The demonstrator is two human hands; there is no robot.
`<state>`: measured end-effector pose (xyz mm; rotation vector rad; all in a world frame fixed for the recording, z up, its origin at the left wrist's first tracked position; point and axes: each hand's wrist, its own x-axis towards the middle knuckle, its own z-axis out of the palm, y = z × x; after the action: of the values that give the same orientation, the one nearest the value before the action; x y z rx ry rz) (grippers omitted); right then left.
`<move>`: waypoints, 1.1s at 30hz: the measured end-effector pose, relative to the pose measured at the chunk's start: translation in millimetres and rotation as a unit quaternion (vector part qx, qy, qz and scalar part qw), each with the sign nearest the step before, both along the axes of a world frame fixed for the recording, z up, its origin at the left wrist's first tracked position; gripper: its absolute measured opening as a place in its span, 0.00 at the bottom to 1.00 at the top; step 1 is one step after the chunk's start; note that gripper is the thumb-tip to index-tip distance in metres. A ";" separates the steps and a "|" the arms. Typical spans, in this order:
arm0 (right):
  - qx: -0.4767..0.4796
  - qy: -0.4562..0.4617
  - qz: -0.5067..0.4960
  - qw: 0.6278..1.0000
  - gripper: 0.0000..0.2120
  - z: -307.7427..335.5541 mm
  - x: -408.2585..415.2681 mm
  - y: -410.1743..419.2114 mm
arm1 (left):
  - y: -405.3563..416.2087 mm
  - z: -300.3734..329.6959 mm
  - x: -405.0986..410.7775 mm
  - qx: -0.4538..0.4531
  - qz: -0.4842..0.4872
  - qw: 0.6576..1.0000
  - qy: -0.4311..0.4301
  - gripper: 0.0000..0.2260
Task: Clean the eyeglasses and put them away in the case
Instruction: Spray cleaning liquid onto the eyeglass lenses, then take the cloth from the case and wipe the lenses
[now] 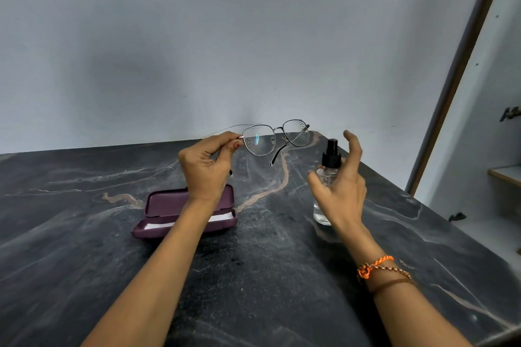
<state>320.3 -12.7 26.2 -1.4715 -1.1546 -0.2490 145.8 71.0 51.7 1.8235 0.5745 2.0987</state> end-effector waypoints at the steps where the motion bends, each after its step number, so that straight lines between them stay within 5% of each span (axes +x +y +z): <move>1: -0.001 0.015 0.017 1.000 0.38 -1.3 -0.4 1.7 | 0.1 0.1 -0.1 -0.001 0.001 1.000 0.000 0.12; 18: 0.049 0.032 0.021 0.998 0.35 -4.4 -4.2 4.5 | -1.3 3.5 -1.7 -0.002 0.011 1.000 -0.008 0.12; 23: 0.133 -0.026 -0.077 0.988 0.32 5.2 -11.0 -6.2 | -5.4 9.0 -9.1 -0.003 0.013 1.000 -0.009 0.10; 33: 0.155 -0.213 0.035 0.964 0.15 9.2 -58.9 -16.7 | -30.5 31.3 -118.6 0.011 0.091 0.990 -0.105 0.09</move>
<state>261.3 -29.4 35.3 -1.1249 -1.4312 -0.6921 27.3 40.5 83.0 1.5847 0.6872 2.3888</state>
